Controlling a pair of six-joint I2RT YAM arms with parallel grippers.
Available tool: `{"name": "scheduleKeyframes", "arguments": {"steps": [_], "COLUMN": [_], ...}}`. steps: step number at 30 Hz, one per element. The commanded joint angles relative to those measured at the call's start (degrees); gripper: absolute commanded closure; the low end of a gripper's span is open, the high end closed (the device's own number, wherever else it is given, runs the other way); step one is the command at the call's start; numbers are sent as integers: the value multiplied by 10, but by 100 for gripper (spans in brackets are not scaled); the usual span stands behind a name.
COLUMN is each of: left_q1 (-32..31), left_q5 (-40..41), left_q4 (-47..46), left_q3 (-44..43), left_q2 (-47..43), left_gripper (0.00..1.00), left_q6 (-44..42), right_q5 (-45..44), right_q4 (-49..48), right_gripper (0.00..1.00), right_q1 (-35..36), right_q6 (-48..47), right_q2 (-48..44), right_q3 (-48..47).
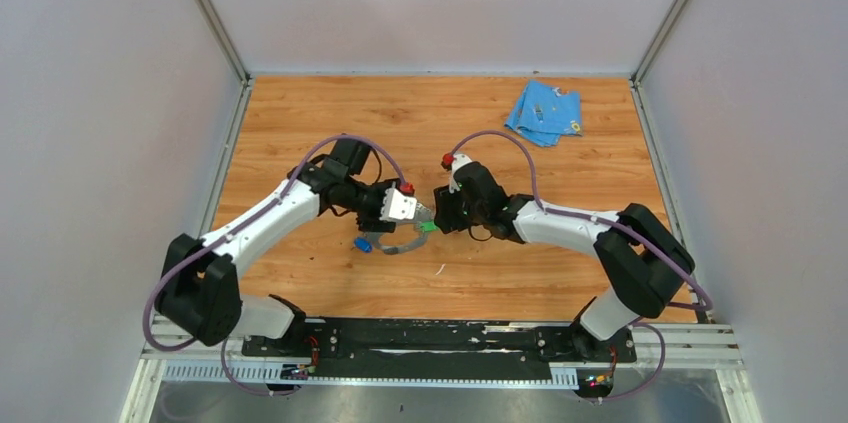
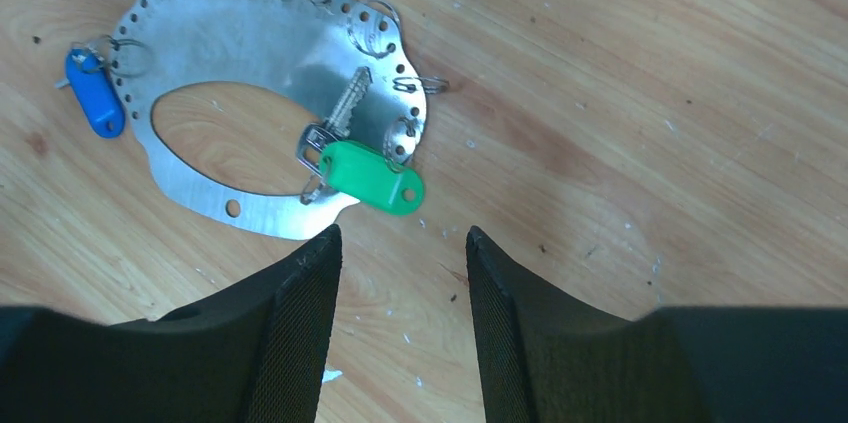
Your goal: Put the keys on the keyring
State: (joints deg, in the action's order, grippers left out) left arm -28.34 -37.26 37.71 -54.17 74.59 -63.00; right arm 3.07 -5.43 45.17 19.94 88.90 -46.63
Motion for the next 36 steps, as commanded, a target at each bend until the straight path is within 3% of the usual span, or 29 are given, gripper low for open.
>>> {"name": "scheduleKeyframes", "arguments": {"steps": [1, 6, 12, 19, 23, 28, 36], "left_q1": [-2, -12, -57, -86, -98, -100, -101], "left_q5": [-9, -27, -14, 53, 67, 77, 85], "left_q4": [-17, 10, 87, 173, 173, 173, 173], "left_q3": [-10, -119, -233, -269, -281, -287, -295], "left_q2": [53, 173, 301, 366, 390, 404, 416], "left_gripper": [38, 39, 48, 48, 49, 61, 67], "left_q6": [-203, -297, -408, -574, -553, -542, -542], "right_q5": [31, 43, 7, 27, 49, 67, 94], "right_q4": [-40, -59, -34, -42, -58, -74, -103], "right_gripper": [48, 47, 47, 47, 47, 48, 49], "right_q1": [-12, -55, -71, -112, -121, -124, -126], "right_q6": [4, 33, 42, 65, 70, 76, 85], "right_q2": [7, -66, -180, -251, -245, -235, -224], "right_q3": [9, 77, 156, 214, 219, 225, 233]}}
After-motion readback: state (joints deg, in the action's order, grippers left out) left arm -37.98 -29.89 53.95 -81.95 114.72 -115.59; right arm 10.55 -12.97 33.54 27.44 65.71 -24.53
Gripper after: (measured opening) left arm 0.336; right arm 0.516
